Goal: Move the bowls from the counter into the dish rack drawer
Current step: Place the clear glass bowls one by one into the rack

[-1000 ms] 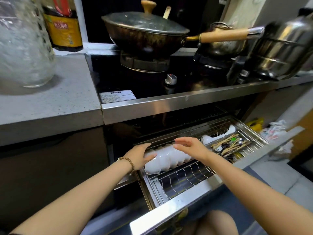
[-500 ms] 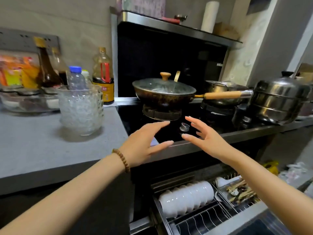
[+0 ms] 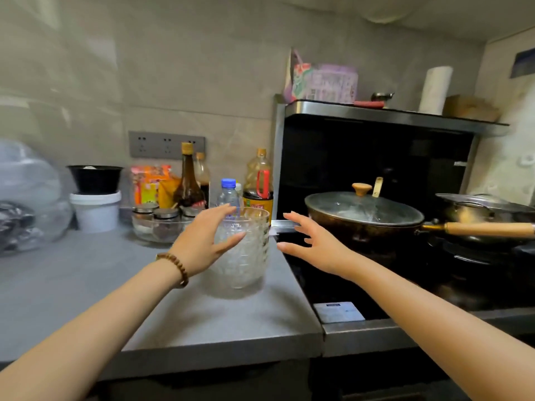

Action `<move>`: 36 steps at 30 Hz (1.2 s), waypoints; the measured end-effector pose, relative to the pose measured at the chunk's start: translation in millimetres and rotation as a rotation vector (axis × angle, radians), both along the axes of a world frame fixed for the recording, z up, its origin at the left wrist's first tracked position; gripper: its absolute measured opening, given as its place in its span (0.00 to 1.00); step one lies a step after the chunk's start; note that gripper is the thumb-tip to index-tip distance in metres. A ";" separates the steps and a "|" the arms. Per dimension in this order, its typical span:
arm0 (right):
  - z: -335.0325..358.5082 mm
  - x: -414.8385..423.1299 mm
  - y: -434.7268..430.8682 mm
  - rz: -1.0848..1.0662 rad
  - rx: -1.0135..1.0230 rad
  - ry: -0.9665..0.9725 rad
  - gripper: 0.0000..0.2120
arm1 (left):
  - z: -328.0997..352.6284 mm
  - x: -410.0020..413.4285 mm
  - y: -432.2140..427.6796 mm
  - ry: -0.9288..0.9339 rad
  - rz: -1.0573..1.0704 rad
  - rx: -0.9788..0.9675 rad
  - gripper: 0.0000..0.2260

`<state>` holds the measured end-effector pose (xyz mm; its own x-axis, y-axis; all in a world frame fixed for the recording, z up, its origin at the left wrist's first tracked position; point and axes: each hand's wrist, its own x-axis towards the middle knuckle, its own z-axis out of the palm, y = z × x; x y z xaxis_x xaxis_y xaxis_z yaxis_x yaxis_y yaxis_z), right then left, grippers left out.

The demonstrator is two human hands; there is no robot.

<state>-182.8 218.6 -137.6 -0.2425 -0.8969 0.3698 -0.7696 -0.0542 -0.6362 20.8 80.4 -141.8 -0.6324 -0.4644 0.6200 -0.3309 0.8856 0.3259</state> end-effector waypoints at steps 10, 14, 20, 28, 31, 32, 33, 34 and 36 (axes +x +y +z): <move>-1.0 10.3 -70.5 0.032 -0.051 -0.095 0.26 | -2.9 -6.0 -43.7 0.020 -0.030 0.300 0.28; -5.9 10.2 -78.9 0.007 -0.102 -0.120 0.15 | -4.9 -11.6 -48.1 0.084 -0.023 0.364 0.24; -11.0 11.2 -82.7 -0.007 -0.143 -0.164 0.16 | -8.6 -15.1 -49.6 0.163 -0.030 0.399 0.18; 10.5 14.9 -59.4 -0.022 -0.216 0.034 0.18 | 6.6 -18.5 -28.3 0.347 -0.088 0.290 0.17; 29.8 12.6 -30.4 -0.041 -0.311 0.130 0.22 | 21.1 -21.5 -5.2 0.417 -0.222 0.358 0.15; 35.2 11.0 -17.8 -0.052 -0.328 0.161 0.22 | 24.7 -23.2 3.5 0.422 -0.268 0.386 0.15; 39.4 8.9 -4.3 -0.057 -0.333 0.188 0.21 | 27.0 -25.4 12.3 0.413 -0.308 0.410 0.16; 41.5 6.5 10.1 -0.053 -0.329 0.213 0.19 | 27.9 -28.6 21.7 0.393 -0.348 0.442 0.17; 39.1 3.2 40.8 -0.030 -0.312 0.231 0.16 | 25.7 -37.0 42.1 0.350 -0.439 0.553 0.19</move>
